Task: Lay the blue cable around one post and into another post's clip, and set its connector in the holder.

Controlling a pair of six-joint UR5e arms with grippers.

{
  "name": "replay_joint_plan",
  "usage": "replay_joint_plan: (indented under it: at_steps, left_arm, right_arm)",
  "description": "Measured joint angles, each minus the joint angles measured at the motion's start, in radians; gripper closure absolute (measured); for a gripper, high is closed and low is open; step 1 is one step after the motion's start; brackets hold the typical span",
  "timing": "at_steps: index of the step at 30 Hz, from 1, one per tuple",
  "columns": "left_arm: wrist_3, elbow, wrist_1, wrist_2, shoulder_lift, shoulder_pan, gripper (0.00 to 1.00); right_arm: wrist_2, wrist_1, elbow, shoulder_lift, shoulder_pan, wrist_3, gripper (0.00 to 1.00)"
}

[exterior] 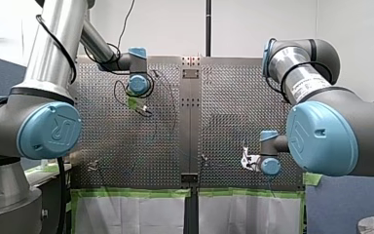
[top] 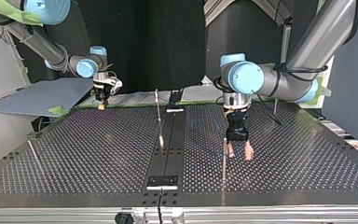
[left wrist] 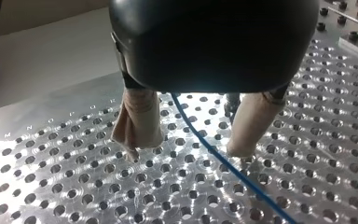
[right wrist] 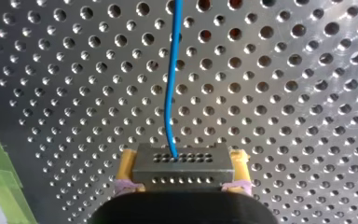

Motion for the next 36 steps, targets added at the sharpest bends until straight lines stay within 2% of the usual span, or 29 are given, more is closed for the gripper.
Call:
replay_joint_plan:
  at_steps: [6,11,19,30,36]
  left_arm:
    - [0.025,0.008,-0.005,-0.007,-0.011,0.007,0.0]
    - [0.04,0.033,-0.027,-0.003,-0.045,0.01,0.0]
    - [0.068,0.04,-0.03,-0.009,-0.06,0.024,0.0]
    - [0.075,0.04,-0.029,-0.011,-0.061,0.029,0.0]
    - [0.076,0.04,-0.031,-0.011,-0.061,0.03,0.0]
  right_arm:
    - [0.001,0.005,-0.001,0.0,-0.001,-0.001,0.99]
    - [0.004,0.009,-0.001,0.0,-0.007,-0.001,0.99]
    - [0.035,0.029,-0.001,-0.011,-0.023,-0.013,0.99]
    - [0.039,0.127,0.011,-0.105,-0.011,-0.036,0.99]
    - [0.041,0.136,0.057,-0.158,-0.009,-0.036,0.99]
